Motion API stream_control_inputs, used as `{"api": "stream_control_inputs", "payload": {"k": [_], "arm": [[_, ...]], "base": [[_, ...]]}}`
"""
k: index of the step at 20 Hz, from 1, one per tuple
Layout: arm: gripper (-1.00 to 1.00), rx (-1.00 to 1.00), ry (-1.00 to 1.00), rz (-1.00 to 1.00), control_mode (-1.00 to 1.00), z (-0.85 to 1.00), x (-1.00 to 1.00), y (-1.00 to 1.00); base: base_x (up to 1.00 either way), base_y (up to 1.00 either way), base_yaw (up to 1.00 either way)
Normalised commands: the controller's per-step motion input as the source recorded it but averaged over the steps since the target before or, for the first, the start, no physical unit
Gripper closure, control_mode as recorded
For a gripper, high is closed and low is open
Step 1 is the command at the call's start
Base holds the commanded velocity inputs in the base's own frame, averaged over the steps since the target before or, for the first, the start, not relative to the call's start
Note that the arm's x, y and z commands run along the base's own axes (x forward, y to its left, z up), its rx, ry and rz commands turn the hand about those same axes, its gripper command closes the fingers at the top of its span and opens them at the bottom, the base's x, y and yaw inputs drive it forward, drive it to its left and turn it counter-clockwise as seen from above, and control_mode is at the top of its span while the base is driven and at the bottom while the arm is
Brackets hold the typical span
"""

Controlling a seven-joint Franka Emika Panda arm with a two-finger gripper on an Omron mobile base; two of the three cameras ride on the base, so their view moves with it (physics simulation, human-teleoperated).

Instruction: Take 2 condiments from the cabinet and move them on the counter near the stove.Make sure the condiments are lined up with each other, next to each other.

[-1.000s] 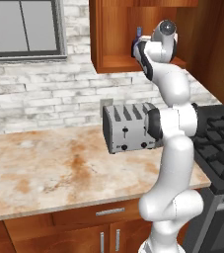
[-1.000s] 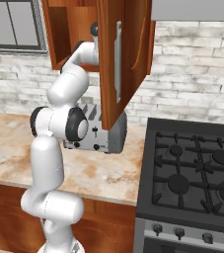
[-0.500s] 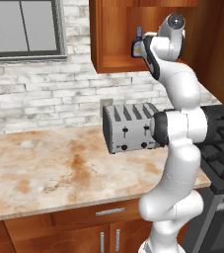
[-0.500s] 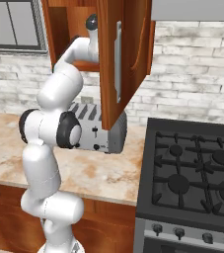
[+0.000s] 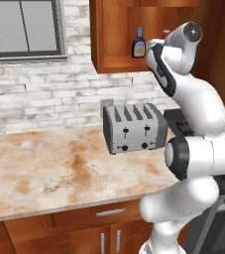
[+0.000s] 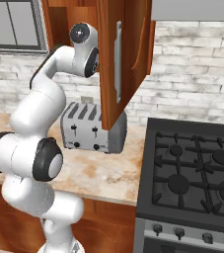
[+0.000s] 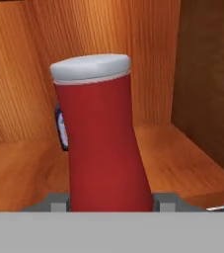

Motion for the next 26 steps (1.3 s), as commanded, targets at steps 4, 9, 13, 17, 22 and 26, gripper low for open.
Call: {"api": "stream_control_inputs", "payload": {"k": [4,9,13,17,22,26], "arm": [[1.00,-0.02,0.01,0.23,-1.00,0.03,-1.00,0.42],[1.00,-0.07,0.04,0.16,-1.00,0.04,-1.00,0.17],[1.00,-0.08,0.06,0.07,-1.00,-0.14,-1.00,0.04],[1.00,-0.03,0.04,-0.08,-1.00,-0.52,-0.89,0.01],[1.00,0.00,0.00,-0.17,-1.00,-0.82,-0.62,0.00],[1.00,0.00,0.00,-0.10,-1.00,-0.97,-0.35,0.00]], "base": [[0.00,0.00,0.00],[0.00,0.00,0.00],[0.00,0.00,0.00],[0.00,0.00,0.00],[0.00,0.00,0.00],[0.00,0.00,0.00]]}}
